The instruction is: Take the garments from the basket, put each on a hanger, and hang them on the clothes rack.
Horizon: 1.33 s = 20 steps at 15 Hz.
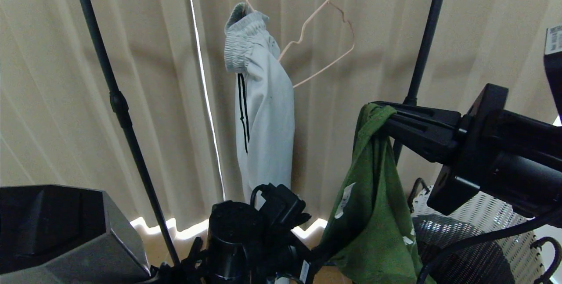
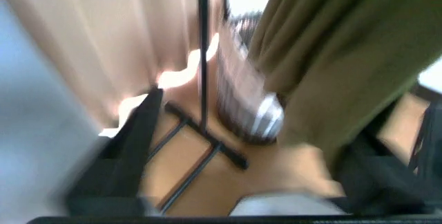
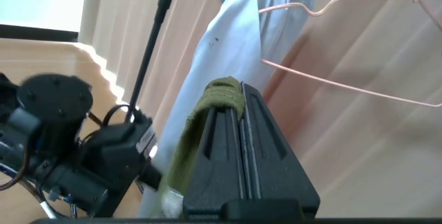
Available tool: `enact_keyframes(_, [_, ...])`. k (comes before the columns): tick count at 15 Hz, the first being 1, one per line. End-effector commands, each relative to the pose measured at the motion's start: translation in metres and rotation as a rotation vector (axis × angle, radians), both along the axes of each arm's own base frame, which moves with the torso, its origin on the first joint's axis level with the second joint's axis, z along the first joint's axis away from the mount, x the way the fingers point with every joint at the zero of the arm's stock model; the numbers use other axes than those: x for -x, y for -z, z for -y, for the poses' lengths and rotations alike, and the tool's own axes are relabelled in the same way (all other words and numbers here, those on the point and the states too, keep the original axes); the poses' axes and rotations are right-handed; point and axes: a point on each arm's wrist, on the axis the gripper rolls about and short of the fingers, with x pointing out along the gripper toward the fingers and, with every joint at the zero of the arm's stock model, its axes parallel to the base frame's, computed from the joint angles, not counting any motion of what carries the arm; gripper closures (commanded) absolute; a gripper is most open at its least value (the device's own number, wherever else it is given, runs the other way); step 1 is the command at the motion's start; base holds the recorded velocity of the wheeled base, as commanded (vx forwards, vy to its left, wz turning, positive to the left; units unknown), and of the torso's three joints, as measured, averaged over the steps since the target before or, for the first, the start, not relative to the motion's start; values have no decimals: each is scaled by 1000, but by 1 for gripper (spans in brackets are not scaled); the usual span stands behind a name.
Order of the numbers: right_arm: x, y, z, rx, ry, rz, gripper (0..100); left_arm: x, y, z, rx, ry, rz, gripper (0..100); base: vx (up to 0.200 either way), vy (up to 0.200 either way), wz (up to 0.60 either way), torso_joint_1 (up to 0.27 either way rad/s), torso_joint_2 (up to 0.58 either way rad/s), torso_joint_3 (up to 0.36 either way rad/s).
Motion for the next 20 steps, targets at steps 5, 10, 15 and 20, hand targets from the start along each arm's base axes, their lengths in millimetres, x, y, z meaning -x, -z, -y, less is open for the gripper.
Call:
enact_keyframes(5, [-4, -3, 3, -11, 25, 4, 100, 11, 4, -61, -49, -88, 162, 100, 0, 0, 0, 0, 0, 0])
enact_keyframes(10, [-20, -21, 14, -53, 108, 47, 100, -4, -64, -108, 60, -271, 280, 100, 0, 0, 0, 0, 0, 0])
enact_keyframes(15, [-20, -23, 18, -60, 123, 53, 100, 16, -157, -127, 117, -299, 347, 100, 0, 0, 0, 0, 0, 0])
enact_keyframes(20, [-21, -21, 19, -81, 130, 73, 100, 32, -214, -138, 151, -302, 367, 100, 0, 0, 0, 0, 0, 0])
